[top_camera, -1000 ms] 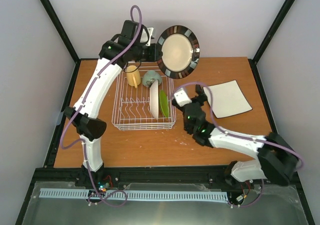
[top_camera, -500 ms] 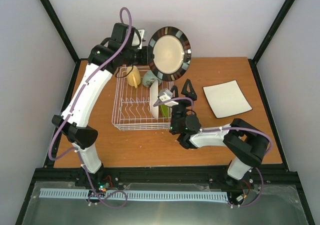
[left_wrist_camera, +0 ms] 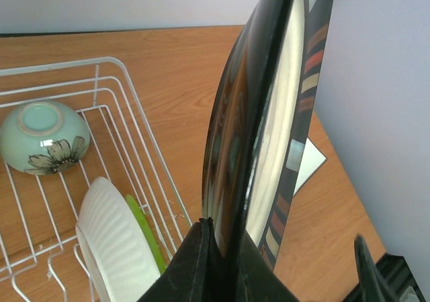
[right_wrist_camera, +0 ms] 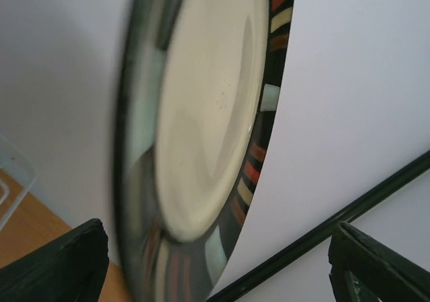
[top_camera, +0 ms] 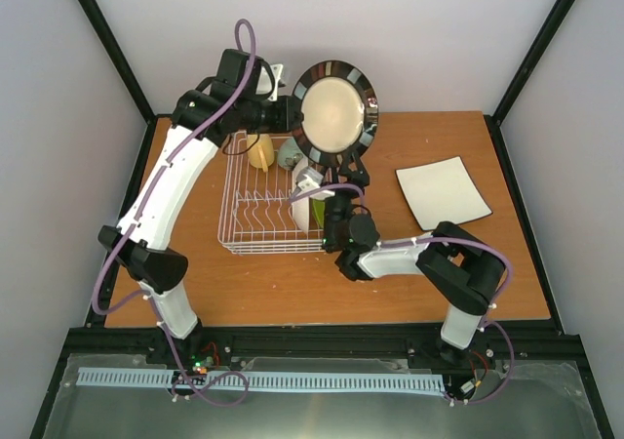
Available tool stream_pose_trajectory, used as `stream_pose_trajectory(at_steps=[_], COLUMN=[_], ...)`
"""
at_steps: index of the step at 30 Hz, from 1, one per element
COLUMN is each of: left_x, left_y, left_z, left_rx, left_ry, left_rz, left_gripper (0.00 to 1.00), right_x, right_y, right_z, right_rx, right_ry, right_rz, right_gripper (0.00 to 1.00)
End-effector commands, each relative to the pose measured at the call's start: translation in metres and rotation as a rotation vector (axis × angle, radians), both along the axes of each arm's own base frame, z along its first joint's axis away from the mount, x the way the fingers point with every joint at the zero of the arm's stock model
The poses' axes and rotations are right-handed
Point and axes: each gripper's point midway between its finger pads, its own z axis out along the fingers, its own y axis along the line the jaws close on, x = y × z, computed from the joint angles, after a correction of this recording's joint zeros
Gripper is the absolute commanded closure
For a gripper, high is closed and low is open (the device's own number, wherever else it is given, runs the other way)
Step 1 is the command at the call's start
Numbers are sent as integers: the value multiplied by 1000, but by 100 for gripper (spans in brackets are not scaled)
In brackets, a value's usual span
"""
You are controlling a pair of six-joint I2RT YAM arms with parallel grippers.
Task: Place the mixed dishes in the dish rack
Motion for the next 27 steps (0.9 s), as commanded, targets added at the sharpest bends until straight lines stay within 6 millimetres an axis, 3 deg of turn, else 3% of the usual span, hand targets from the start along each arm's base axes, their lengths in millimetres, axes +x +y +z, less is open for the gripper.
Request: stream_pose_trajectory(at_steps=[1,5,7,13,18,20,27], left_x=[-26,-38,-42,-49,-51,-52,-52], left_y=[-4,-3,-4,-7,-9,-10,-7], left_z=[86,86,87,86,79,77,69], left_rx=[-195,-218,-233,-247,-248,-246,-226], left_ry=[-200,-196,-196,-188,-166,-164,-159], left_rz=[-68,-95,-110,-140,-161,-165,-158], left_gripper=[99,99,99,99,99,99,99], right_x=[7,23,31,46,51,53,50], right_y=[-22,-25,-23,-19,-15,-16,-21], right_z=[46,49,45,44,52,56,68], right_rx=[200,194,181,169,161,157,148], right_ry=[-140,-160,-162,-171,-195,-206,-233], right_rz=[-33,-59,-66,-86,-86,-90,-87], right_gripper=[14,20,28,62,80,97,97])
